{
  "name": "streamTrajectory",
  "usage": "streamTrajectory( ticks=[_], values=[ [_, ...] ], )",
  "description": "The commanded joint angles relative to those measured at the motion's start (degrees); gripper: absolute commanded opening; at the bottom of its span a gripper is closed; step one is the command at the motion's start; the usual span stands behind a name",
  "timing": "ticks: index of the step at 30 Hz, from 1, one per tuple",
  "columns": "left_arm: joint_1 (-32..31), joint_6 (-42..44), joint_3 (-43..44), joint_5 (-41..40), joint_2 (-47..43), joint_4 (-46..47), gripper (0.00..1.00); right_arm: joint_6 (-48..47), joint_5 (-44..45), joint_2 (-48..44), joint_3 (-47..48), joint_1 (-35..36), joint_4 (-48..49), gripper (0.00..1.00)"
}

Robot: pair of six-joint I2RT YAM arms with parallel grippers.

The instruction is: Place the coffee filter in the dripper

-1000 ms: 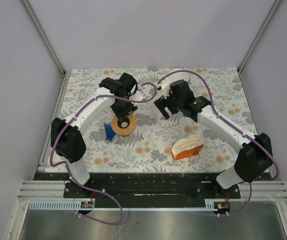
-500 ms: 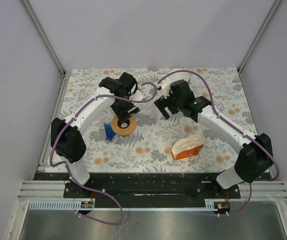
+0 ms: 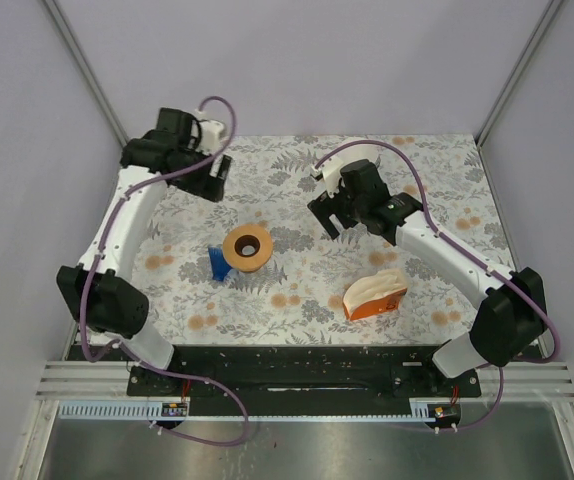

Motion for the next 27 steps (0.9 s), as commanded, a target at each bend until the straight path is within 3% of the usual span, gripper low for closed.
streamTrajectory(
  ticks=[1,5,12,22,27],
  values=[
    [10.45,-17.80,-2.09,-0.47,-4.12,9.57,0.82,-0.25,-0.38,-1.62,-0.04,0.15,0.75,0.99],
    [15.83,-30.48,-12.98,-3.82,-5.71,15.20,0.82,-0.17,-0.73,-1.45,0.05,0.15,0.75,0.99],
    [16.10,-41.39,-24.87,-0.84,-4.75,19.86,0.89,-0.08,-0.82,-0.57,0.58,0.24,-0.13,1.00],
    [15.83,-43.60,-28.83,5.14,3.42,21.80,0.91,0.10,-0.12,-0.13,0.49,0.24,-1.01,1.00],
    [15.13,-43.68,-30.76,4.27,5.01,22.24,0.82,-0.08,0.23,0.05,0.49,0.24,-1.36,1.00]
  ],
)
